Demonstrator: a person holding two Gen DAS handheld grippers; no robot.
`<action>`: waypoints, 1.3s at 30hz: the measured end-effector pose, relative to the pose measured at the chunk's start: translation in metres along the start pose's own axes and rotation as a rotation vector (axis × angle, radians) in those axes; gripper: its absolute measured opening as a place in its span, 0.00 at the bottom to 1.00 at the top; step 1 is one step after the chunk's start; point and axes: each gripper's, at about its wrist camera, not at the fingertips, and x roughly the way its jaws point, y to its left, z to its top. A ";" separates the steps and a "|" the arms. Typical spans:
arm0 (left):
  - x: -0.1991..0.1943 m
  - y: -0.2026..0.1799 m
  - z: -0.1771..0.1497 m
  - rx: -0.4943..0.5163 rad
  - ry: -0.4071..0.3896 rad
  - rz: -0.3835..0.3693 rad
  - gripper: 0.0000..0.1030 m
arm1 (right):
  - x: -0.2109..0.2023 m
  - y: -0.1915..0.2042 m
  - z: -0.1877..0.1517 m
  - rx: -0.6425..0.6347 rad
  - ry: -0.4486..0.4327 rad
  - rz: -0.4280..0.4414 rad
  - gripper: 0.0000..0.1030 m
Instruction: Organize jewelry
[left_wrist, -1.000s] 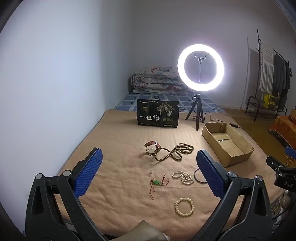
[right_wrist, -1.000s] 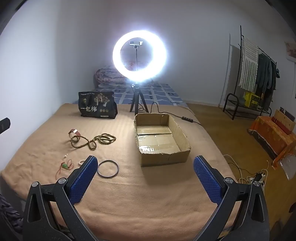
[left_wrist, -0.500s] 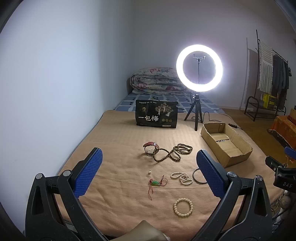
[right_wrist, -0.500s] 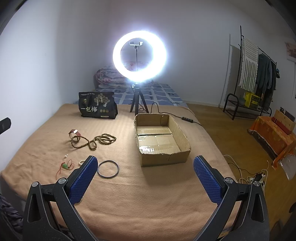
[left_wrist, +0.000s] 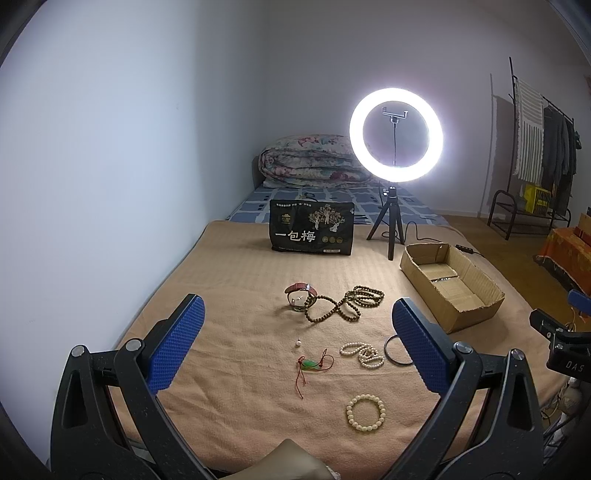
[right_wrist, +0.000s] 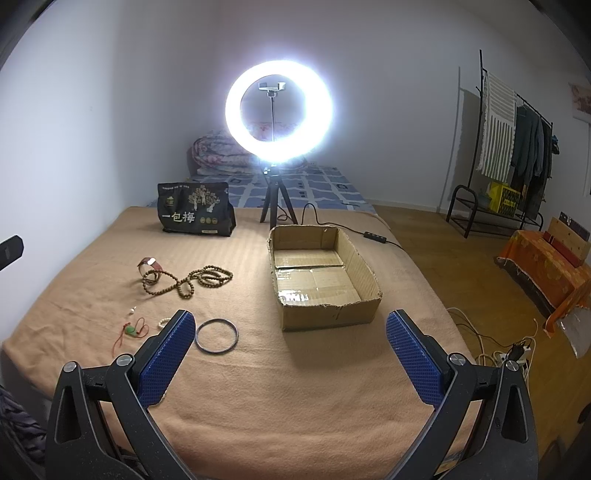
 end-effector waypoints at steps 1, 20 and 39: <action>0.000 0.000 0.000 0.000 -0.001 0.000 1.00 | 0.000 0.000 0.000 0.001 0.000 0.000 1.00; -0.001 -0.001 0.000 0.004 -0.003 0.002 1.00 | 0.000 0.001 0.000 0.001 0.001 0.002 1.00; -0.001 -0.002 0.000 0.006 -0.004 0.001 1.00 | 0.002 0.005 0.000 0.001 0.005 0.007 1.00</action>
